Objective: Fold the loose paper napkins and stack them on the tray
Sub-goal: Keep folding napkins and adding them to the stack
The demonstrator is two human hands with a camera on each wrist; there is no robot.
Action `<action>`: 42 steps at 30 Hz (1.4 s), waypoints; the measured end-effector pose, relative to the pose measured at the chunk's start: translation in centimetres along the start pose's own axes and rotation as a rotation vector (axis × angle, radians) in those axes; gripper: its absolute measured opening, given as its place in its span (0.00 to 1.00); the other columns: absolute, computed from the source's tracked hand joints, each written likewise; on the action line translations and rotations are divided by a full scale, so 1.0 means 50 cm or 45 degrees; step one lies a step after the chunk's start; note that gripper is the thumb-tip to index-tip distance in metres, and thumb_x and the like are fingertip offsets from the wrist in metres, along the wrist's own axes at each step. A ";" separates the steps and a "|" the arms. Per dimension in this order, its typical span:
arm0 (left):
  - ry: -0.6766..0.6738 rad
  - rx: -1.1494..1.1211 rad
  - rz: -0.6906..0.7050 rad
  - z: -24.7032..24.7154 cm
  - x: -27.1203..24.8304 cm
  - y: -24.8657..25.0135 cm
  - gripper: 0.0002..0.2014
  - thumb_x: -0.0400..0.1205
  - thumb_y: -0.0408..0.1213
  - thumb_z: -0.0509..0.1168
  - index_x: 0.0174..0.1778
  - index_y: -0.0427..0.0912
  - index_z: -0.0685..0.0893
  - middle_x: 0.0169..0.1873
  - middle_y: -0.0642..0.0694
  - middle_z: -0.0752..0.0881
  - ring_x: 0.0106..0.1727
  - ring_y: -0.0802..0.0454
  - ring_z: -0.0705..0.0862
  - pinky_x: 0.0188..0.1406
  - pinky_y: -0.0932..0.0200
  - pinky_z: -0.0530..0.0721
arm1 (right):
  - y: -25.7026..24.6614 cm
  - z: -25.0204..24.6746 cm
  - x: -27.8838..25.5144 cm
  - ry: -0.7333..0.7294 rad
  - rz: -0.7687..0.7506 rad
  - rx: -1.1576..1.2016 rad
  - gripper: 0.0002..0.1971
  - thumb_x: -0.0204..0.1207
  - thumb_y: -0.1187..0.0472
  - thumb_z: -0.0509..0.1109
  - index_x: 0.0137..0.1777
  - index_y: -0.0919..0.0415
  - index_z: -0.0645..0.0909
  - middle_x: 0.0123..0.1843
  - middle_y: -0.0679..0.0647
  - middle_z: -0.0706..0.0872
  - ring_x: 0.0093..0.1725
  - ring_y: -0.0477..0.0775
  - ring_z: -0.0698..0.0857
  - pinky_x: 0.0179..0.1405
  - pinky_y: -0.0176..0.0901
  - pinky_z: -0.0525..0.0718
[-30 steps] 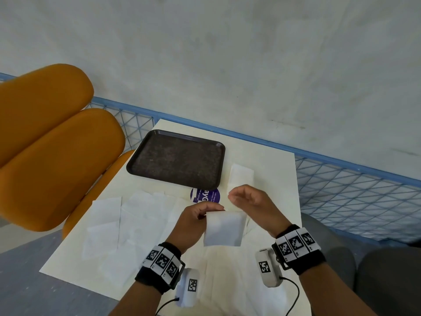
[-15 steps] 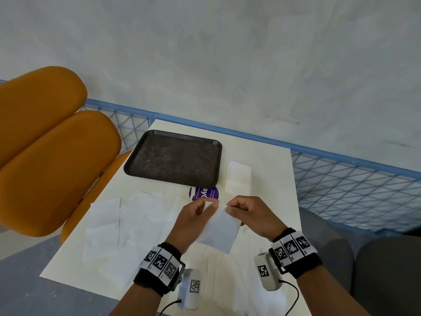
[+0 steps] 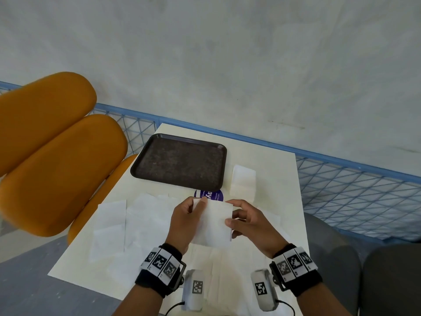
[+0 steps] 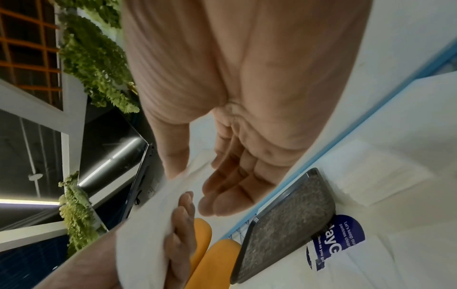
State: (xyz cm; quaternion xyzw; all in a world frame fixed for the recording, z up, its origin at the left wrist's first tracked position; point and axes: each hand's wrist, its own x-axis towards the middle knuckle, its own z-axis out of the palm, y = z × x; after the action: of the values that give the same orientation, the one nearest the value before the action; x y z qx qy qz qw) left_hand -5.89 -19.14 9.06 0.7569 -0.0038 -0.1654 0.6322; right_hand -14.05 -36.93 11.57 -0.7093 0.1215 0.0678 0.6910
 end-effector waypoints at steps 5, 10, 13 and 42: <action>0.043 0.032 0.011 0.001 0.000 0.010 0.14 0.87 0.52 0.61 0.49 0.45 0.84 0.45 0.50 0.87 0.49 0.49 0.84 0.46 0.58 0.84 | -0.001 0.010 -0.004 0.162 -0.047 0.148 0.18 0.81 0.65 0.73 0.68 0.51 0.79 0.47 0.63 0.89 0.40 0.58 0.87 0.45 0.54 0.88; 0.046 0.033 0.060 0.012 -0.003 0.019 0.15 0.87 0.52 0.61 0.51 0.43 0.83 0.44 0.47 0.86 0.50 0.45 0.84 0.49 0.52 0.86 | 0.005 -0.002 0.000 0.350 -0.077 0.186 0.05 0.82 0.62 0.69 0.53 0.63 0.78 0.52 0.64 0.90 0.45 0.67 0.90 0.44 0.60 0.88; 0.048 0.025 0.090 0.020 -0.003 0.023 0.14 0.87 0.51 0.62 0.48 0.44 0.84 0.43 0.47 0.86 0.50 0.44 0.84 0.47 0.53 0.85 | 0.005 -0.008 -0.003 0.363 -0.062 -0.035 0.08 0.82 0.56 0.72 0.46 0.61 0.84 0.47 0.53 0.91 0.46 0.55 0.90 0.43 0.52 0.89; -0.456 -0.131 0.022 0.020 0.010 0.031 0.24 0.73 0.59 0.72 0.56 0.45 0.90 0.49 0.39 0.91 0.51 0.42 0.86 0.53 0.46 0.84 | -0.015 -0.046 0.003 0.259 -0.058 0.216 0.10 0.85 0.70 0.62 0.58 0.67 0.85 0.53 0.69 0.88 0.50 0.58 0.84 0.54 0.52 0.83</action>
State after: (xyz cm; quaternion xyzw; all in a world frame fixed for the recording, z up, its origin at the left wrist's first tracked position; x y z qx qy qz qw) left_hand -5.33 -20.51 10.30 0.6820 -0.1145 -0.2920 0.6607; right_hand -13.86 -39.23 12.34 -0.6541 0.1802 -0.0306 0.7340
